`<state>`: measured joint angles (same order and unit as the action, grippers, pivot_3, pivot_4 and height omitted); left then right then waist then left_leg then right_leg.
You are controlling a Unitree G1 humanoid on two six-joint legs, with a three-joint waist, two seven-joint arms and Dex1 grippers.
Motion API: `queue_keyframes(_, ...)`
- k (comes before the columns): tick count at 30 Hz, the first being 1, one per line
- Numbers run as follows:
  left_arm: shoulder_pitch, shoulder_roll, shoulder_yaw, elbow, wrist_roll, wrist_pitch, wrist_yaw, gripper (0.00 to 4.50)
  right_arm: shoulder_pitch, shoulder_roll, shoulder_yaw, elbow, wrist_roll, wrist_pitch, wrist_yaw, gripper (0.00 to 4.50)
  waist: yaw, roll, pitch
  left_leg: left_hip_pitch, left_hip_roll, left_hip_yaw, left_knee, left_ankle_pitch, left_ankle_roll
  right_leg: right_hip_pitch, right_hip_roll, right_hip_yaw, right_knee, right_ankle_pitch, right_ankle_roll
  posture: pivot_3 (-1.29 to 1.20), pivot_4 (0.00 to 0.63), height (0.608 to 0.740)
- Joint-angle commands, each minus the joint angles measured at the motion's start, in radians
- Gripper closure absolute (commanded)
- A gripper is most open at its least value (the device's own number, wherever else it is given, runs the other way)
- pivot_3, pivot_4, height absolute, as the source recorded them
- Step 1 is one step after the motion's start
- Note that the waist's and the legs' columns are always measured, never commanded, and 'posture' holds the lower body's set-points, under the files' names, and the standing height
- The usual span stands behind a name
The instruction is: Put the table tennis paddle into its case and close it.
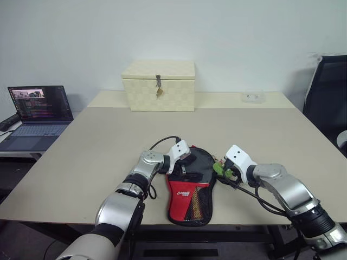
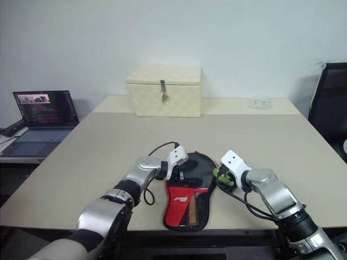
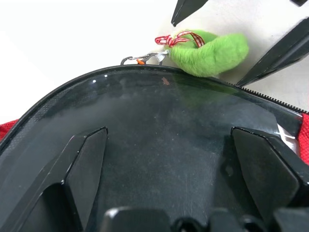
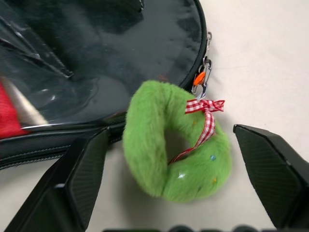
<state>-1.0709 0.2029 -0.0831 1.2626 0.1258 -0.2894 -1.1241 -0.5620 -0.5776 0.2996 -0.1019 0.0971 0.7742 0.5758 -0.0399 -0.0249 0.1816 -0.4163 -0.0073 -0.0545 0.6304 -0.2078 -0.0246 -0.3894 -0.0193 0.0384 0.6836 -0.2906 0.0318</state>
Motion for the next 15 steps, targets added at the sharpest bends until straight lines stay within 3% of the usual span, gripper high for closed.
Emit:
queue_keyframes(1, 0.015, -0.001, -0.013, -0.005, 0.006, -0.006, -0.005, 0.00, -0.022, 0.012, -0.013, 0.010, -0.035, -0.038, -0.017, 1.31, 0.000, 0.000, 0.000, 0.000, 0.000, 0.000, 0.000, 0.000, 0.000, 0.000, 0.000, 0.000, 0.000, 0.000, 0.000, 0.00, 0.150, 0.740)
queue_keyframes(10, 0.049, -0.010, -0.031, -0.004, 0.011, -0.017, -0.071, 0.00, 0.008, -0.028, -0.055, -0.023, -0.043, -0.027, 0.013, 4.47, 0.002, 0.000, 0.000, 0.000, 0.000, 0.000, 0.000, 0.000, 0.000, 0.001, 0.000, 0.000, 0.000, 0.000, 0.000, 0.00, 0.150, 0.740)
queue_keyframes(15, 0.060, -0.011, -0.052, 0.006, 0.031, -0.018, -0.105, 0.00, 0.039, -0.087, -0.096, -0.105, -0.018, 0.023, 0.055, 4.47, 0.006, 0.000, 0.000, 0.001, 0.000, 0.000, 0.000, 0.000, 0.000, 0.001, 0.000, 0.000, 0.000, 0.000, 0.000, 0.00, 0.150, 0.740)
